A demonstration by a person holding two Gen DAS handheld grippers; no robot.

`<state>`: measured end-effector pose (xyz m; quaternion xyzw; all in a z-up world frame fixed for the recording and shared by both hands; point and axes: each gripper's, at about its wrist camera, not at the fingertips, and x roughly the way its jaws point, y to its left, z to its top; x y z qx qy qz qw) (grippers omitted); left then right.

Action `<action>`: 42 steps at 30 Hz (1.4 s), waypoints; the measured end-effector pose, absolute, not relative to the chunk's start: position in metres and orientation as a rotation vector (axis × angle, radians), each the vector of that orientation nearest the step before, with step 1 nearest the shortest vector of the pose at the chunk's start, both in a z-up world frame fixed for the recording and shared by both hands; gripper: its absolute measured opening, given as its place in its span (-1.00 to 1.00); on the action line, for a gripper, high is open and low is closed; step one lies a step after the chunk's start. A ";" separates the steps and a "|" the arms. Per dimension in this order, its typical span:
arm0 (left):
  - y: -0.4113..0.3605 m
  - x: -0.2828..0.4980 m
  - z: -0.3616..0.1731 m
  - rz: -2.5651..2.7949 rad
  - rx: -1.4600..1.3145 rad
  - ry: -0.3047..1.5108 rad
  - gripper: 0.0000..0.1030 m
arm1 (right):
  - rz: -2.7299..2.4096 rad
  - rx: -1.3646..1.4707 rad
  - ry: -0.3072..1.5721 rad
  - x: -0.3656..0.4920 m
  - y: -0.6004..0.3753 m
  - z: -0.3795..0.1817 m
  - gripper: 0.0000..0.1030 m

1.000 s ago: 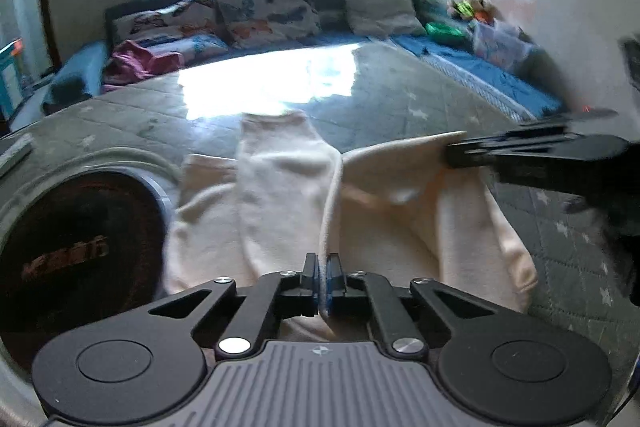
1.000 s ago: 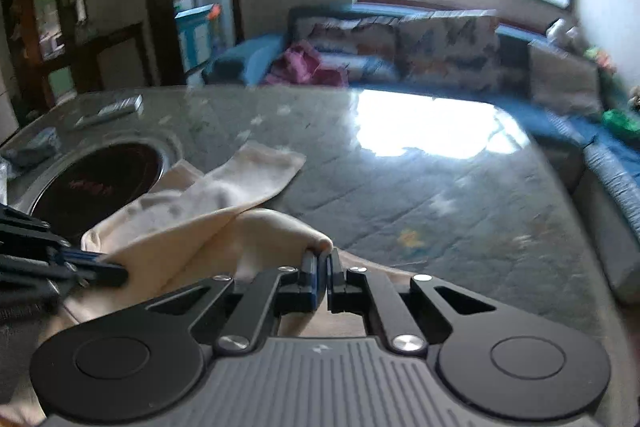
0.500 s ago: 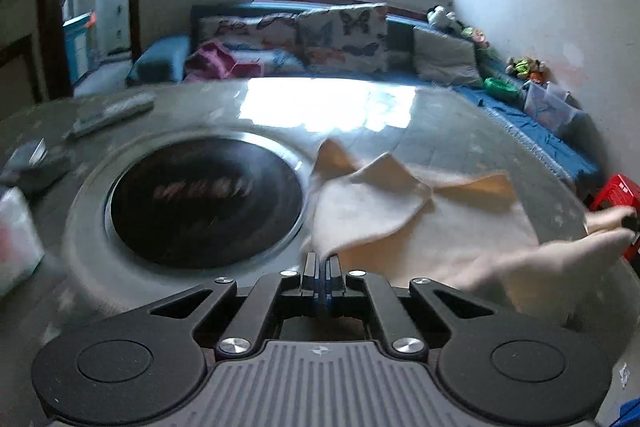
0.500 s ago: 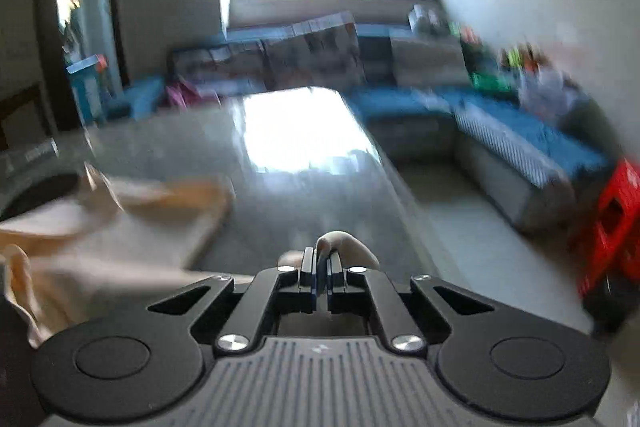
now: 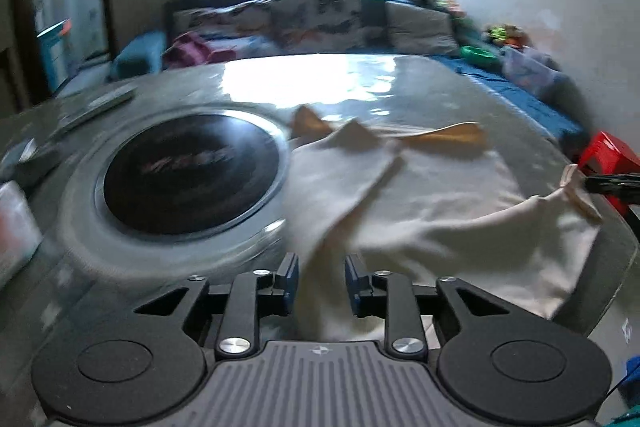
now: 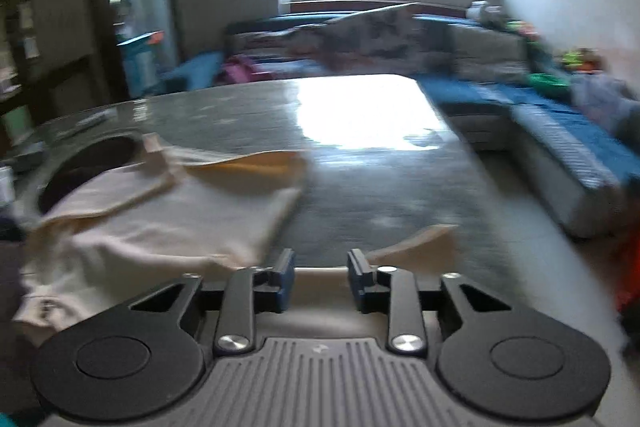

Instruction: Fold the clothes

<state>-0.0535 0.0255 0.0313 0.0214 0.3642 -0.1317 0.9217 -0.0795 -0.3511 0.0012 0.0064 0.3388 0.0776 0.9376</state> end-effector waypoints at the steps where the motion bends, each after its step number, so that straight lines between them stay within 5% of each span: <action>1: 0.018 -0.048 0.030 -0.279 0.060 0.744 -0.36 | 0.193 0.011 0.699 -0.076 -0.342 -0.001 -0.36; 10: -0.044 0.015 0.011 -0.334 0.189 0.708 -0.09 | 0.345 -0.008 0.730 -0.056 -0.287 -0.018 -0.28; 17: -0.066 0.049 -0.016 -0.322 0.232 0.736 -0.09 | 0.369 -0.046 0.746 -0.055 -0.278 -0.025 -0.12; 19: -0.065 0.051 -0.018 -0.328 0.234 0.725 -0.21 | 0.368 -0.045 0.752 -0.055 -0.279 -0.026 -0.10; 21: -0.063 0.053 -0.019 -0.331 0.236 0.710 -0.70 | 0.367 -0.051 0.758 -0.053 -0.279 -0.027 -0.09; 24: -0.049 0.056 -0.013 -0.313 0.194 0.699 -0.92 | 0.361 -0.057 0.763 -0.051 -0.279 -0.028 -0.09; 34: 0.071 0.030 0.028 0.007 -0.009 0.601 -0.95 | 0.348 -0.072 0.769 -0.047 -0.283 -0.026 -0.08; 42: 0.132 0.010 0.004 0.247 -0.010 0.741 -0.89 | 0.350 -0.073 0.784 -0.041 -0.287 -0.025 -0.07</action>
